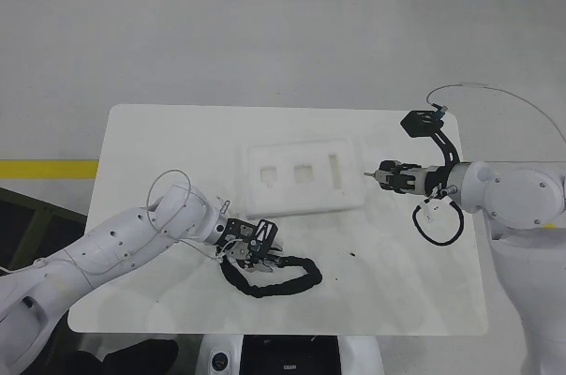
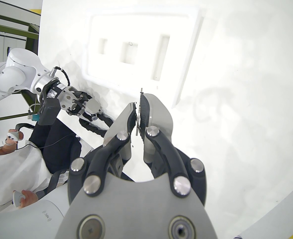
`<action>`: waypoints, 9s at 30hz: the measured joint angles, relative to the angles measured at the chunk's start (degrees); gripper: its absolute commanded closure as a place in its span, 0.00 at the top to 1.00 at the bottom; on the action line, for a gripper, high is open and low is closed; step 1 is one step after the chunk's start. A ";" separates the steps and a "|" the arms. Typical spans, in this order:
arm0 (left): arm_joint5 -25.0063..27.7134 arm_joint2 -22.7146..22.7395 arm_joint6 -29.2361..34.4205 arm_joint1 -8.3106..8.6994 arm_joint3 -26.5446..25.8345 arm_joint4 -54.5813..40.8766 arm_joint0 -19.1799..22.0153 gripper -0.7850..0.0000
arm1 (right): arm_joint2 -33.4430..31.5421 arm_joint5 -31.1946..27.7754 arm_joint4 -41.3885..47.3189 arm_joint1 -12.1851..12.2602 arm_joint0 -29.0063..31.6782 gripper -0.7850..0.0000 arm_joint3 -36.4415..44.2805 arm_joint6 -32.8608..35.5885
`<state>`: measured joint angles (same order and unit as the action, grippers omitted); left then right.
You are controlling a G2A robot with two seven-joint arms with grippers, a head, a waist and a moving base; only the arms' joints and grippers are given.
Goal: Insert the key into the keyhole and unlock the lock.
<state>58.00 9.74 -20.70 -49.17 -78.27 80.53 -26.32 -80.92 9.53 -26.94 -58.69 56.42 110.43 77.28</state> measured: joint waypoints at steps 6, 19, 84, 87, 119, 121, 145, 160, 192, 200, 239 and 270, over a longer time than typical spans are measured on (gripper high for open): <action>0.00 0.00 0.86 0.59 -0.31 -0.22 -0.22 0.46 | 0.00 0.00 0.00 0.00 0.00 0.00 0.00 0.00; 0.00 0.00 4.89 0.49 -0.08 -2.36 -0.38 0.13 | 0.00 0.00 0.00 0.00 0.00 0.00 0.00 0.00; -25.70 16.59 -24.99 -2.06 7.83 -1.07 -14.97 0.00 | 26.35 15.24 12.87 -3.55 -11.59 0.00 -1.74 -7.50; -25.71 16.61 -25.00 -2.07 7.84 -1.04 -14.99 0.00 | 27.13 15.56 12.80 -3.73 -12.50 0.00 -2.86 -7.38; -25.71 16.60 -25.01 -2.06 7.83 -1.05 -14.98 0.00 | 31.41 18.57 11.92 -4.80 -16.51 0.00 -7.18 -8.31; -25.71 16.60 -25.01 -2.06 7.83 -1.05 -14.98 0.00 | 31.84 18.75 11.65 -4.91 -16.87 0.00 -7.19 -8.34; -25.71 16.60 -25.01 -2.06 7.83 -1.05 -14.98 0.00 | 36.57 21.99 7.36 -6.08 -19.94 0.00 -6.83 -7.20; -25.71 16.60 -25.01 -2.06 7.83 -1.05 -14.98 0.00 | 38.01 21.30 7.78 -6.87 -20.65 0.00 -8.57 -7.67; -25.71 16.60 -25.01 -2.06 7.83 -1.05 -14.98 0.00 | 33.14 20.49 6.47 -5.87 -19.35 0.38 -5.60 -4.00; -25.71 16.60 -25.01 -2.06 7.83 -1.05 -14.98 0.00 | 28.94 19.79 5.20 -4.34 -16.18 0.24 -2.90 -2.33; -25.71 16.59 -24.99 -2.06 7.84 -1.04 -14.98 0.00 | 33.90 17.43 7.40 -5.65 -18.48 0.00 -5.87 -4.95; 0.12 23.45 -12.34 -0.94 3.67 -7.59 -11.76 0.00 | 18.65 -32.12 2.49 -0.93 -9.53 1.00 -6.31 -10.47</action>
<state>58.12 33.19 -33.04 -50.11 -74.60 72.94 -38.07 -62.27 -22.59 -24.45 -59.61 46.89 104.12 66.81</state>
